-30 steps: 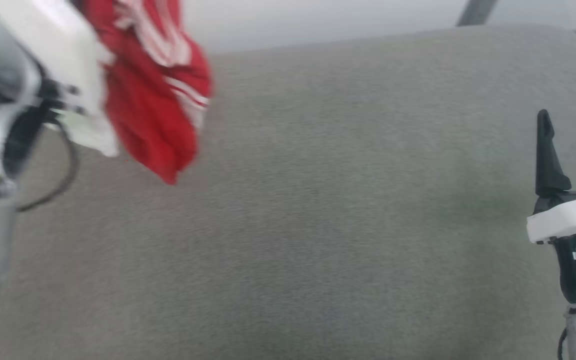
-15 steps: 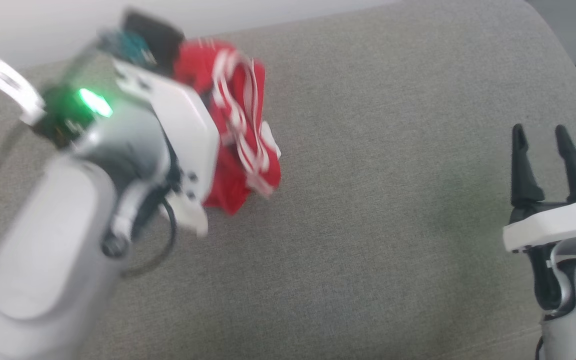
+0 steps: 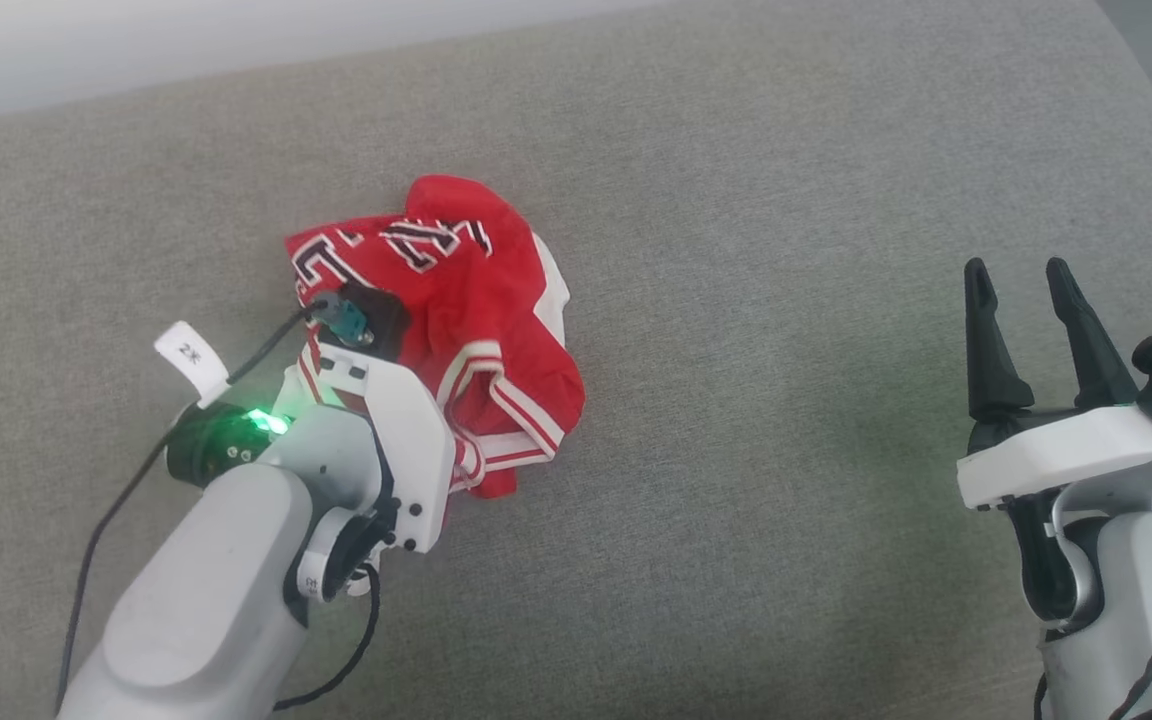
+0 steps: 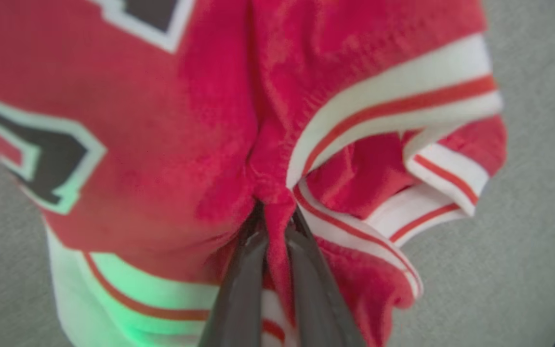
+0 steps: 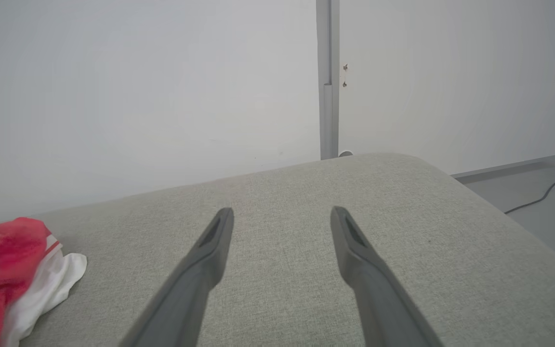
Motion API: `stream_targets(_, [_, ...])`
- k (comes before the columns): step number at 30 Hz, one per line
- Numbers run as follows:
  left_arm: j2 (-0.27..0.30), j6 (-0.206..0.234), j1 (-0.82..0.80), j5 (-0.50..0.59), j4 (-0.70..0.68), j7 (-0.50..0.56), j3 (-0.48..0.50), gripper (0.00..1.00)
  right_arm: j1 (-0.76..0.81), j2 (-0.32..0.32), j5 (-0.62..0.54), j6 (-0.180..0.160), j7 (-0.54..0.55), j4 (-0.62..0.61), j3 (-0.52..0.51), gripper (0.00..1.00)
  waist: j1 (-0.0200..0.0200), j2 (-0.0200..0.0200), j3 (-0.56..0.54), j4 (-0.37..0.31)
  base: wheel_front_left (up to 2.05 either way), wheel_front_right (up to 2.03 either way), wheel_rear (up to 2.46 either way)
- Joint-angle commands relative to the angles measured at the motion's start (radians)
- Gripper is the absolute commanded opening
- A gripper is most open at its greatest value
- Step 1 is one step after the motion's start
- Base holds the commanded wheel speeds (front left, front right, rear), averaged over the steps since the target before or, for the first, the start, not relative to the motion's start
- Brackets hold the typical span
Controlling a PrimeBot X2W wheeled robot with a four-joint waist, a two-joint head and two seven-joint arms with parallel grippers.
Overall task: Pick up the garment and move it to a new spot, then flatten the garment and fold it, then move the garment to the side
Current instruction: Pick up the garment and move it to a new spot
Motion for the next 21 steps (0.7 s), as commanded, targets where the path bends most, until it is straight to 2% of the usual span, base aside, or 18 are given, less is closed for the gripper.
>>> stream_targets(1, [-0.008, -0.007, 0.014, -0.002, 0.029, -0.004, -0.008, 0.0, -0.012, -0.004, 0.003, 0.0, -0.008, 0.007, 0.001, 1.0, 0.0, 0.0, 0.003, 0.003, 0.0, 0.0, 0.0])
stream_targets(5, [-0.032, -0.025, 0.008, -0.012, 0.118, -0.023, -0.024, 0.0, -0.021, -0.009, 0.007, 0.0, -0.011, 0.016, 0.006, 1.0, 0.0, 0.0, 0.007, 0.013, 0.0, 0.0, 0.0])
stream_targets(6, [-0.037, -0.03, 0.002, -0.012, 0.136, -0.029, -0.026, 0.13, -0.022, -0.01, 0.008, 0.0, -0.011, 0.017, 0.009, 1.0, 0.0, 0.0, 0.006, 0.015, 0.0, 0.0, 0.0])
stream_targets(8, [-0.042, -0.043, -0.009, -0.017, 0.166, -0.042, -0.028, 0.25, -0.025, -0.012, 0.008, 0.0, -0.012, 0.023, 0.01, 1.0, 0.0, 0.0, 0.001, 0.023, 0.0, 0.0, 0.0])
stream_targets(9, [-0.044, -0.048, -0.018, -0.022, 0.177, -0.049, -0.025, 0.36, -0.027, -0.012, 0.007, 0.0, -0.012, 0.024, 0.012, 1.0, 0.0, 0.0, -0.003, 0.027, 0.0, 0.0, 0.0])
stream_targets(10, [-0.048, -0.062, -0.035, -0.03, 0.187, -0.069, -0.016, 1.0, -0.027, -0.016, 0.008, 0.0, -0.012, 0.026, 0.014, 1.0, 0.0, 0.0, -0.014, 0.035, 0.0, 0.0, 0.0])
stream_targets(15, [-0.042, -0.084, -0.064, -0.057, 0.169, -0.136, 0.022, 1.0, -0.01, -0.026, 0.005, 0.0, -0.004, 0.032, 0.011, 1.0, 0.0, 0.0, -0.06, 0.062, 0.0, 0.0, 0.0])
stream_targets(21, [-0.007, -0.098, -0.037, -0.069, 0.119, -0.238, 0.078, 1.0, 0.017, -0.037, -0.002, 0.0, 0.004, 0.028, 0.004, 1.0, 0.0, 0.0, -0.117, 0.096, 0.0, 0.0, 0.0])
